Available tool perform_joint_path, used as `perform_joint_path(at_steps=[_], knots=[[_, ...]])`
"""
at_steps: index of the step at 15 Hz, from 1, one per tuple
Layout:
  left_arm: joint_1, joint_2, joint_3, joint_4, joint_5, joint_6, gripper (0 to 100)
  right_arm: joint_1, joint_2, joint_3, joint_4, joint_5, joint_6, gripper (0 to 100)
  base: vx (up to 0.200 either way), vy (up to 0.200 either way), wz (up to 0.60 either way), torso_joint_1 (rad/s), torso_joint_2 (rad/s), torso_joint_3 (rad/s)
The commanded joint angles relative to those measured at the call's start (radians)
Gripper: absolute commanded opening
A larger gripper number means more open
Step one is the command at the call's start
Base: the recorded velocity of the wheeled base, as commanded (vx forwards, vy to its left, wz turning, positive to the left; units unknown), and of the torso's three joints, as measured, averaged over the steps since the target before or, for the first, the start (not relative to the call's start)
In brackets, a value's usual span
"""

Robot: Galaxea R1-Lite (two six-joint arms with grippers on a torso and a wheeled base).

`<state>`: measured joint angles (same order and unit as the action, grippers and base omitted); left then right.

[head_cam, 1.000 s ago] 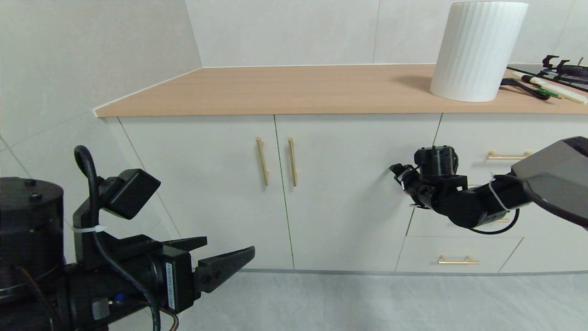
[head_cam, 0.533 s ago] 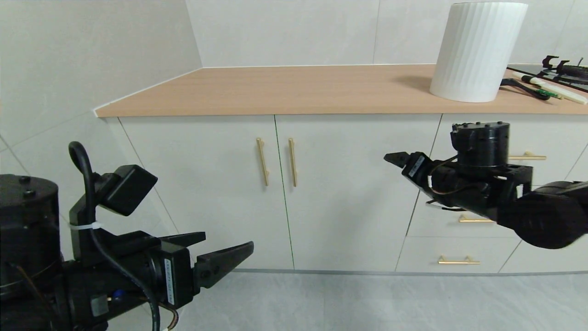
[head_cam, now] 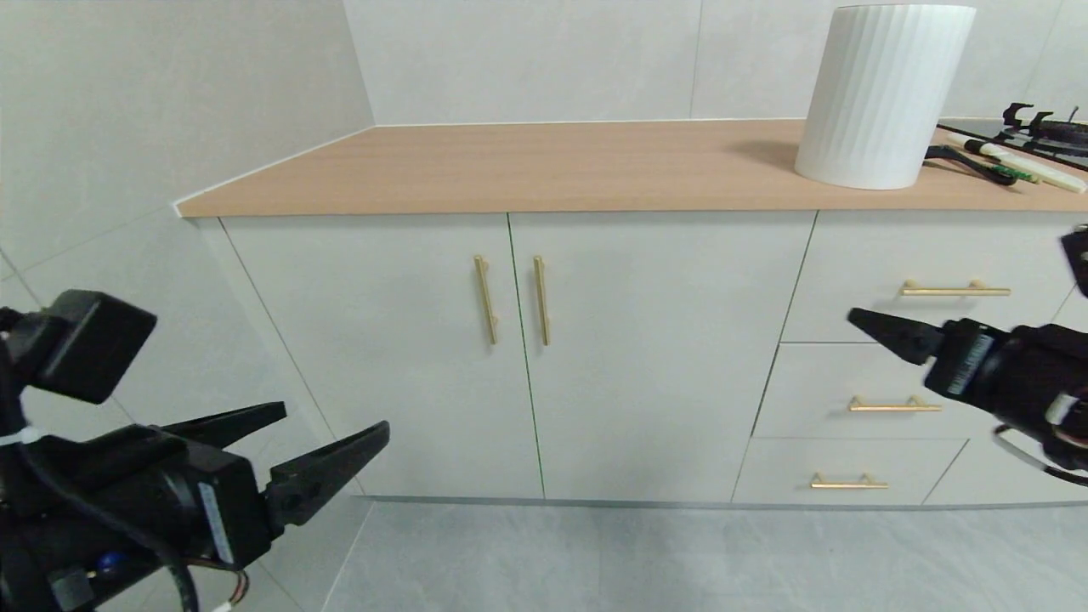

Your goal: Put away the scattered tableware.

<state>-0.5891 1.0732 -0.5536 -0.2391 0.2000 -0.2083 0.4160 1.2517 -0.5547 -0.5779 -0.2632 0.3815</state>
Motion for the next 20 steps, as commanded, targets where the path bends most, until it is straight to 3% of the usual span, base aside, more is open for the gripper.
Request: perform_joint_path(at_steps=[1, 3, 4, 5, 6, 9, 11, 12, 13, 14, 17, 19, 20], knots=[[0.069, -0.180, 0.064, 0.004, 0.021, 0.033, 100, -0.103, -0.403, 0.194, 0.029, -0.010, -0.161, 100, 0.000, 0.000, 0.00, 0.000, 0.00, 0.000], [0.123, -0.331, 0.093, 0.021, 0.045, 0.047, 100, -0.109, -0.614, 0.226, 0.158, -0.021, -0.216, 100, 0.000, 0.000, 0.00, 0.000, 0.00, 0.000], [0.124, -0.337, 0.093, 0.024, 0.045, 0.049, 100, -0.111, -0.623, 0.226, 0.165, -0.021, -0.217, 100, 0.000, 0.000, 0.00, 0.000, 0.00, 0.000], [0.143, -0.473, 0.100, 0.106, 0.062, 0.086, 100, -0.141, -0.798, 0.225, 0.334, -0.021, -0.268, 100, 0.000, 0.000, 0.00, 0.000, 0.00, 0.000], [0.189, -0.578, 0.100, 0.198, 0.067, 0.095, 100, -0.212, -0.908, 0.228, 0.449, -0.014, -0.302, 100, 0.000, 0.000, 0.00, 0.000, 0.00, 0.000], [0.287, -0.794, 0.084, 0.325, 0.068, 0.098, 100, -0.298, -1.143, 0.216, 0.664, -0.008, -0.409, 100, 0.000, 0.000, 0.00, 0.000, 0.00, 0.000], [0.361, -0.849, 0.098, 0.337, 0.059, 0.112, 100, -0.313, -1.150, 0.216, 0.650, -0.030, -0.420, 100, 0.000, 0.000, 0.00, 0.000, 0.00, 0.000], [0.365, -0.862, 0.107, 0.337, 0.058, 0.118, 100, -0.313, -1.150, 0.217, 0.644, -0.036, -0.420, 100, 0.000, 0.000, 0.00, 0.000, 0.00, 0.000], [0.410, -0.937, 0.185, 0.334, 0.050, 0.210, 100, -0.333, -1.152, 0.225, 0.639, -0.097, -0.431, 100, 0.000, 0.000, 0.00, 0.000, 0.00, 0.000], [0.437, -0.981, 0.225, 0.331, 0.052, 0.250, 100, -0.405, -1.170, 0.237, 0.653, -0.090, -0.437, 100, 0.000, 0.000, 0.00, 0.000, 0.00, 0.000], [0.485, -0.978, 0.287, 0.273, 0.064, 0.256, 100, -0.451, -1.186, 0.334, 0.622, -0.074, -0.455, 100, 0.000, 0.000, 0.00, 0.000, 0.00, 0.000], [0.589, -1.049, 0.354, 0.254, 0.053, 0.265, 100, -0.451, -1.186, 0.420, 0.543, -0.085, -0.455, 100, 0.000, 0.000, 0.00, 0.000, 0.00, 0.000], [0.595, -1.073, 0.408, 0.251, 0.055, 0.274, 100, -0.451, -1.186, 0.480, 0.478, -0.082, -0.457, 100, 0.000, 0.000, 0.00, 0.000, 0.00, 0.000]])
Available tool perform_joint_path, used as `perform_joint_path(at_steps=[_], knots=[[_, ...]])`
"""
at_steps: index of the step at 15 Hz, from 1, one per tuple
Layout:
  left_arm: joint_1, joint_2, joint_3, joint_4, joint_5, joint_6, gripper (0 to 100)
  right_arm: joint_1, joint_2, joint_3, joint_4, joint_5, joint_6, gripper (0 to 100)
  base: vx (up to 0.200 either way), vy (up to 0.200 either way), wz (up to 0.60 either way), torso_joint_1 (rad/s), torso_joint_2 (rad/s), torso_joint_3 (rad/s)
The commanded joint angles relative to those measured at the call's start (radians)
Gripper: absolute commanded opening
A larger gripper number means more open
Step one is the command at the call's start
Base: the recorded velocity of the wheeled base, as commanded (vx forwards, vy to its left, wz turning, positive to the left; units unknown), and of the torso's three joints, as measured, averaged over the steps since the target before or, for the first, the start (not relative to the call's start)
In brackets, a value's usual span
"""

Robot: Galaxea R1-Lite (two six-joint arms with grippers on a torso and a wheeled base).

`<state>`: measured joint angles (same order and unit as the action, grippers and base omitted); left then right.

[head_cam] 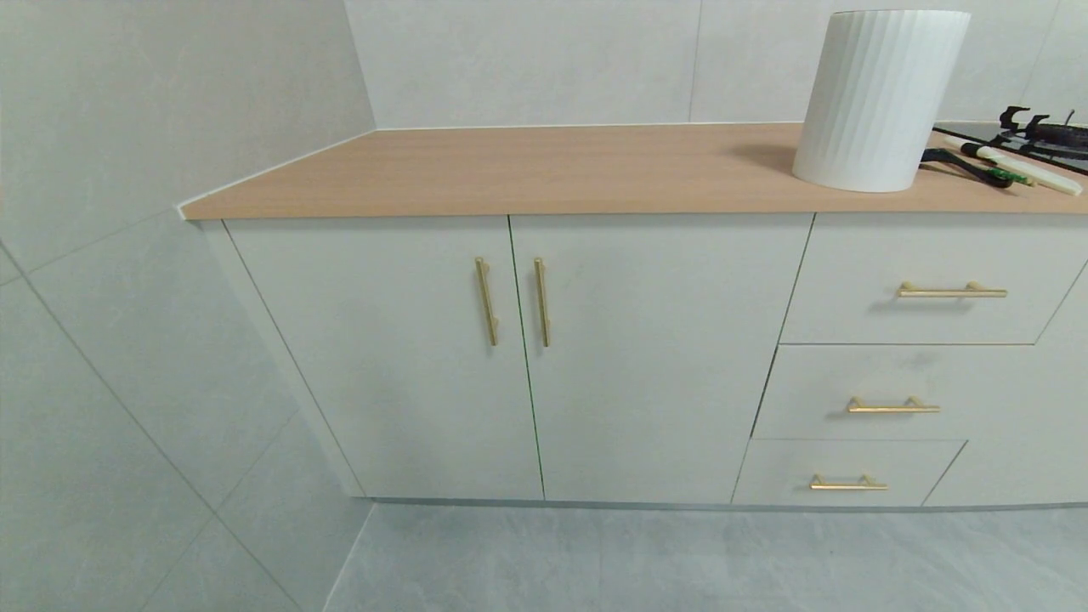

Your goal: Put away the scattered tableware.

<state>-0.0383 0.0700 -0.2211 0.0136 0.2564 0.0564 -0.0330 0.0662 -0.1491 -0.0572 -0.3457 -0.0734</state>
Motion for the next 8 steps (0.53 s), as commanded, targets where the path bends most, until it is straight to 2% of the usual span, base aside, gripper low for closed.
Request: perform_joint_path(at_steps=[1, 3, 5, 6, 8], knots=[[0.043, -0.070, 0.114, -0.014, 0.000, 0.008, 100, -0.002, 0.000, 0.132, -0.098, 0.008, -0.002, 100, 0.000, 0.000, 0.00, 0.000, 0.00, 0.000], [0.043, -0.070, 0.209, -0.035, -0.032, 0.013, 100, 0.012, -0.026, 0.149, -0.085, 0.077, 0.003, 100, 0.000, 0.000, 0.00, 0.000, 0.00, 0.000], [0.041, -0.070, 0.221, -0.054, -0.164, 0.000, 100, 0.030, -0.063, 0.146, 0.027, 0.139, 0.007, 100, 0.000, 0.000, 0.00, 0.000, 0.00, 0.000], [0.041, -0.070, 0.221, -0.043, -0.213, -0.032, 100, 0.030, -0.063, 0.148, 0.005, 0.157, 0.020, 100, 0.000, 0.000, 0.00, 0.000, 0.00, 0.000], [0.041, -0.070, 0.221, -0.017, -0.243, -0.058, 100, 0.030, -0.063, 0.148, 0.004, 0.218, 0.041, 100, 0.000, 0.000, 0.00, 0.000, 0.00, 0.000]])
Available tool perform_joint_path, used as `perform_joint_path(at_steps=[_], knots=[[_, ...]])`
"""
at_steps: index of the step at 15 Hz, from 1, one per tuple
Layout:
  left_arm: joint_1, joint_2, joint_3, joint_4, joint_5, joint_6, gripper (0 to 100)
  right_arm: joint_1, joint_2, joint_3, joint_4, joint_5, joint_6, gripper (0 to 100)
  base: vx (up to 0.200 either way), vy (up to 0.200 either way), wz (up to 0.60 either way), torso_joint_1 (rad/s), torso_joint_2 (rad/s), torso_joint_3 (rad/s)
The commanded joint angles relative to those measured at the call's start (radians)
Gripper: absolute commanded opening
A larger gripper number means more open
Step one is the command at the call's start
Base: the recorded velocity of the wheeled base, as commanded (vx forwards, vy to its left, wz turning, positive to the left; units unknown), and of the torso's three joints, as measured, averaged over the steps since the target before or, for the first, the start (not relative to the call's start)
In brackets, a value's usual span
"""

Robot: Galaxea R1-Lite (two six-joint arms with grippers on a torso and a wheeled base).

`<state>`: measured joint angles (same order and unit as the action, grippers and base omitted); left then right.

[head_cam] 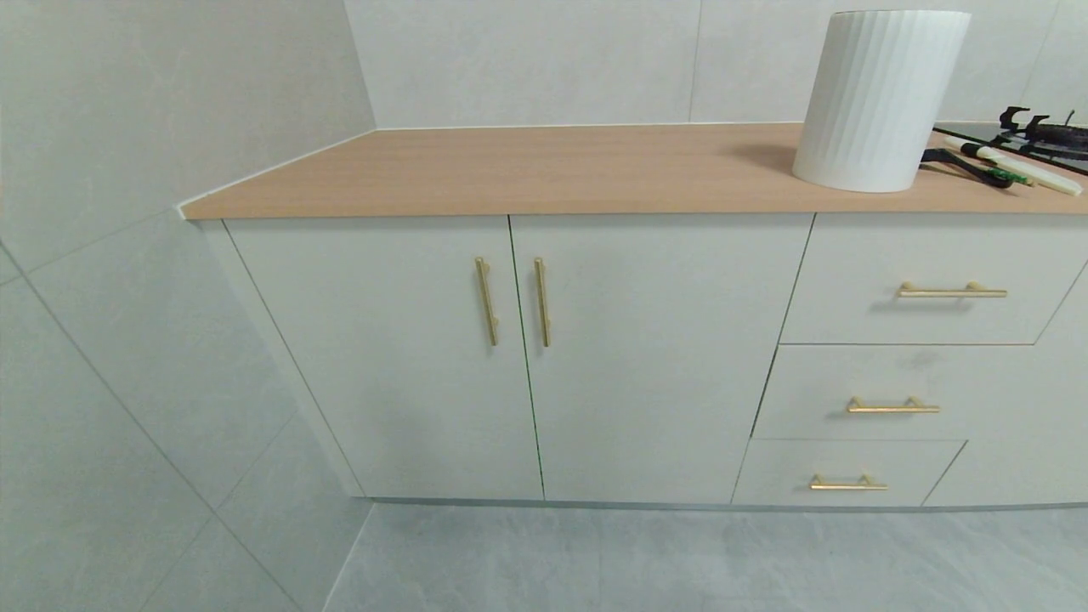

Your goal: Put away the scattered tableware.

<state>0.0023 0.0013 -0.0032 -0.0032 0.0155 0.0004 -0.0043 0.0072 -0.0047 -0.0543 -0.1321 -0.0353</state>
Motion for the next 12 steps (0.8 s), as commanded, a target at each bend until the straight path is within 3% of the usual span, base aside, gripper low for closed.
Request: perform_joint_path(at_steps=[1, 4, 7, 12], knots=[[0.001, -0.001, 0.003, 0.000, -0.003, 0.000, 100, 0.003, -0.004, 0.003, 0.001, 0.025, 0.008, 100, 0.000, 0.000, 0.00, 0.000, 0.00, 0.000], [0.001, -0.001, 0.003, 0.000, -0.003, 0.001, 100, 0.004, -0.006, 0.005, 0.011, 0.035, 0.066, 100, 0.000, 0.000, 0.00, 0.000, 0.00, 0.000], [0.001, -0.001, 0.003, 0.000, -0.003, 0.000, 100, 0.004, -0.004, 0.003, 0.054, 0.091, -0.003, 100, 0.000, 0.000, 0.00, 0.000, 0.00, 0.000], [0.001, -0.001, 0.003, 0.002, -0.005, 0.003, 100, 0.004, -0.006, 0.003, 0.054, 0.098, 0.020, 100, 0.000, 0.000, 0.00, 0.000, 0.00, 0.000]])
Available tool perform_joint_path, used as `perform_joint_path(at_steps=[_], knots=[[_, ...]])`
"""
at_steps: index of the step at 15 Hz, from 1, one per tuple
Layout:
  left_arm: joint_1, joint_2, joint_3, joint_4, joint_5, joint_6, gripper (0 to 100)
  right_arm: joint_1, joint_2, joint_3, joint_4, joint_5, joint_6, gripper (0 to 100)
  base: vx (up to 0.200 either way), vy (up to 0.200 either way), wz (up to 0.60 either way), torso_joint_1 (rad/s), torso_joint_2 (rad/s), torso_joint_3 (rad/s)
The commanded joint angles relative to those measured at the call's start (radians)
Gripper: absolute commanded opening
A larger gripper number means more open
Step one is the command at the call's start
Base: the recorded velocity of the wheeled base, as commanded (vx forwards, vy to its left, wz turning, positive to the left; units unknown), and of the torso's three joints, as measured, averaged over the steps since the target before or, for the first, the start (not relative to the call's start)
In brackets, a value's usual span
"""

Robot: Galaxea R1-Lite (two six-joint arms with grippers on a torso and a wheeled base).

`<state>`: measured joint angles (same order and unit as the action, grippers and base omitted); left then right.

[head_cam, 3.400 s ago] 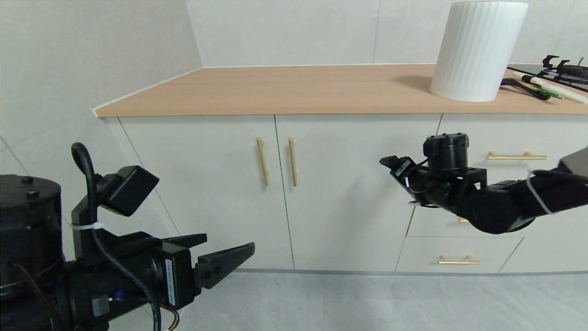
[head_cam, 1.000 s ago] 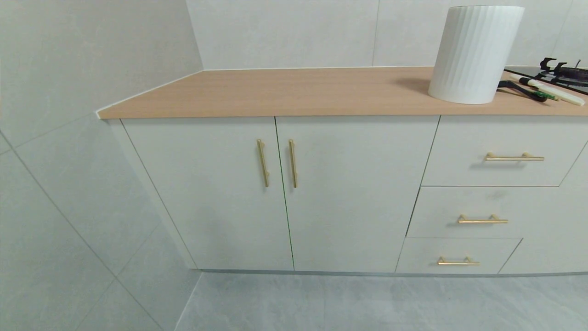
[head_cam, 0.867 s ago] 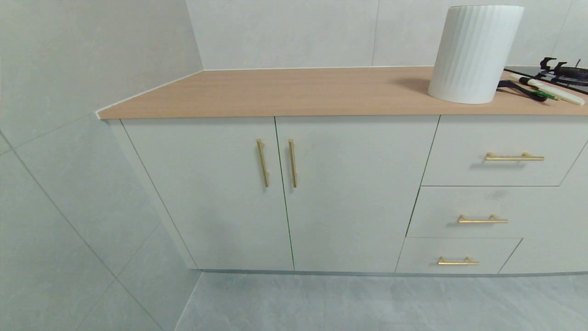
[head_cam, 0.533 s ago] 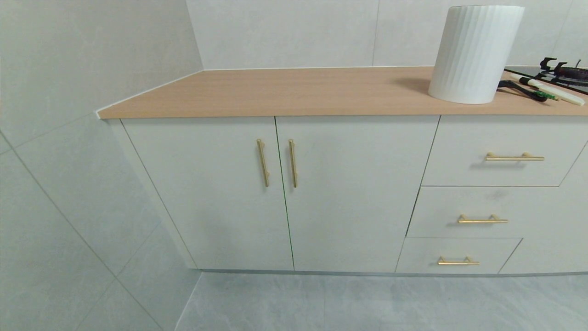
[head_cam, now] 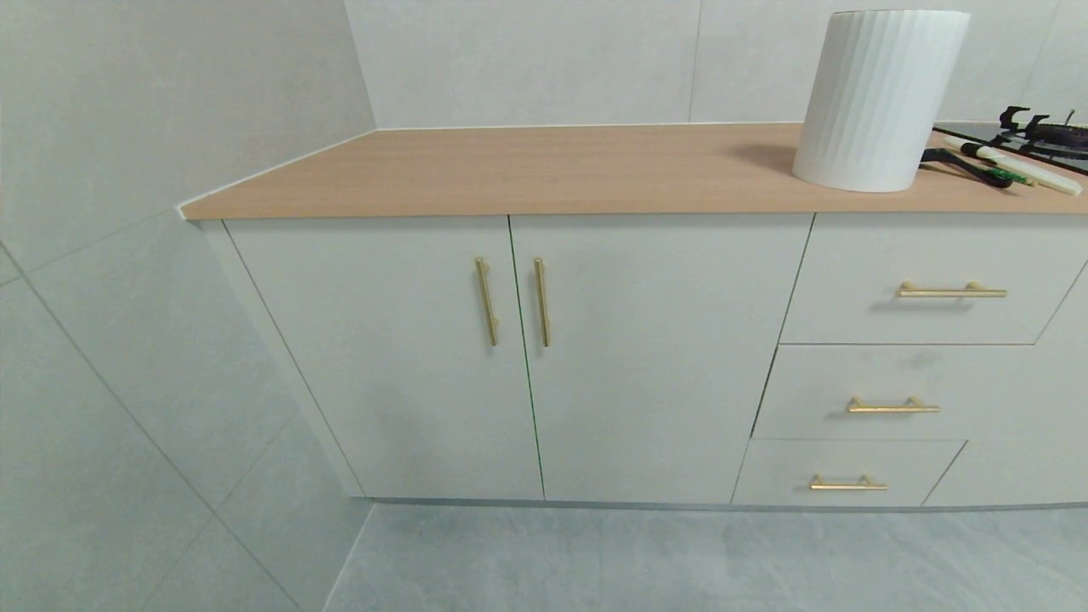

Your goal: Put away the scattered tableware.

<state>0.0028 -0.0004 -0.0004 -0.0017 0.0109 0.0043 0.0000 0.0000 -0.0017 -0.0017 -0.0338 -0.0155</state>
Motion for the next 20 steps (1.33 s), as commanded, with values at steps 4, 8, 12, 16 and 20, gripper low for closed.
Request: perform_joint_path(at_steps=[4, 8, 12, 16, 20], knots=[[0.000, 0.000, 0.000, 0.000, -0.002, 0.003, 100, 0.000, 0.002, 0.000, 0.002, 0.000, 0.000, 100, 0.000, -0.050, 0.00, 0.001, 0.00, 0.001], [0.000, 0.000, 0.000, -0.001, -0.002, 0.002, 100, 0.000, 0.002, 0.000, 0.002, -0.001, 0.002, 100, 0.000, -0.200, 0.00, 0.002, 0.00, 0.004], [0.000, 0.000, 0.000, -0.001, -0.002, -0.001, 100, 0.000, 0.002, 0.000, 0.002, -0.003, 0.002, 100, 0.000, -0.200, 0.00, 0.001, 0.00, 0.001], [0.000, 0.000, 0.000, -0.001, -0.002, -0.003, 100, 0.000, 0.002, 0.000, 0.002, -0.003, 0.003, 100, 0.000, -0.200, 0.00, 0.002, 0.00, 0.000], [0.000, 0.000, 0.000, -0.001, 0.000, -0.001, 100, 0.000, 0.002, 0.000, 0.002, -0.003, 0.003, 100, 0.000, -0.200, 0.00, 0.002, 0.00, 0.002]])
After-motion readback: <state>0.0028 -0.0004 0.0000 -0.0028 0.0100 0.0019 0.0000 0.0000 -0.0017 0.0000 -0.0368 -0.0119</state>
